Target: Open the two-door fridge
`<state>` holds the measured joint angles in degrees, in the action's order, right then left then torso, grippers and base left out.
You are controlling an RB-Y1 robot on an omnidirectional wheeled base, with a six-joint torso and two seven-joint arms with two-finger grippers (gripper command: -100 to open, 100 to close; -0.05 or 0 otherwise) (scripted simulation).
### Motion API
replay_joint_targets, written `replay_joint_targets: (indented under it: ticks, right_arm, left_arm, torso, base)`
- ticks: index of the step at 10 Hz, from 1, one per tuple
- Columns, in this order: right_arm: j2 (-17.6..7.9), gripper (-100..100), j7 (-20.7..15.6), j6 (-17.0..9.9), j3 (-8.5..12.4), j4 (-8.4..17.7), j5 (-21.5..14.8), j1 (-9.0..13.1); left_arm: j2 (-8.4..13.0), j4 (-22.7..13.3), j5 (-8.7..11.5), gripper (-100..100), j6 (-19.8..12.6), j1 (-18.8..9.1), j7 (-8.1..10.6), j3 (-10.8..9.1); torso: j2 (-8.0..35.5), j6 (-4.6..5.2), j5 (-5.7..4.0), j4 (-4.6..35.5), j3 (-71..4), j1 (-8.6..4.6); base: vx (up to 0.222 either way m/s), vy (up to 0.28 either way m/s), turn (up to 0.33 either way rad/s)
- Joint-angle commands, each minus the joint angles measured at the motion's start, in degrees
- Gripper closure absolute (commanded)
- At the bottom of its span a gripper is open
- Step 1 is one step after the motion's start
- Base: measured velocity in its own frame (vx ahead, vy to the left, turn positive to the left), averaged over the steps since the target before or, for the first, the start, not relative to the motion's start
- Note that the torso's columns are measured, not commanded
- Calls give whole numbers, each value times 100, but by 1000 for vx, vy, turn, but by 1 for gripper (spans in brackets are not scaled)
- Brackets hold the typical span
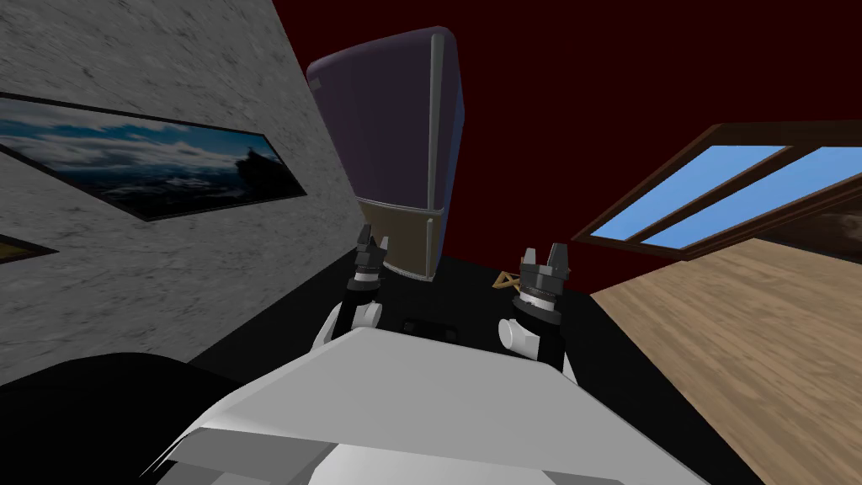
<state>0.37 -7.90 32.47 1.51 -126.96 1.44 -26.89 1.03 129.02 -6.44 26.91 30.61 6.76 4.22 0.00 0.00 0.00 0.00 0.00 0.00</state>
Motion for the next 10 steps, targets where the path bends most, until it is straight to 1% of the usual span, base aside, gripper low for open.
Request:
replay_joint_targets:
  ticks: [1,3,9,10]
  right_arm:
    - [0,0,0,0,0,0,0,0]
    - [0,0,0,0,0,-1,0,0]
    - [0,0,0,1,0,-2,0,0]
    - [0,0,0,1,0,-2,0,0]
  left_arm:
    - [0,0,0,0,0,0,0,0]
    - [0,1,0,0,0,0,0,0]
    - [0,2,0,0,1,0,0,0]
    - [185,23,7,-100,-53,4,34,-44]
  torso:
    - [232,0,0,235,-467,0]
    - [1003,0,0,1006,-2014,0]
    - [3539,0,0,3537,-7073,0]
    - [3962,0,0,3960,-7919,0]
  base:
    - [0,0,0]
    - [0,0,0]
    - [0,0,0]
    - [21,-5,-21]
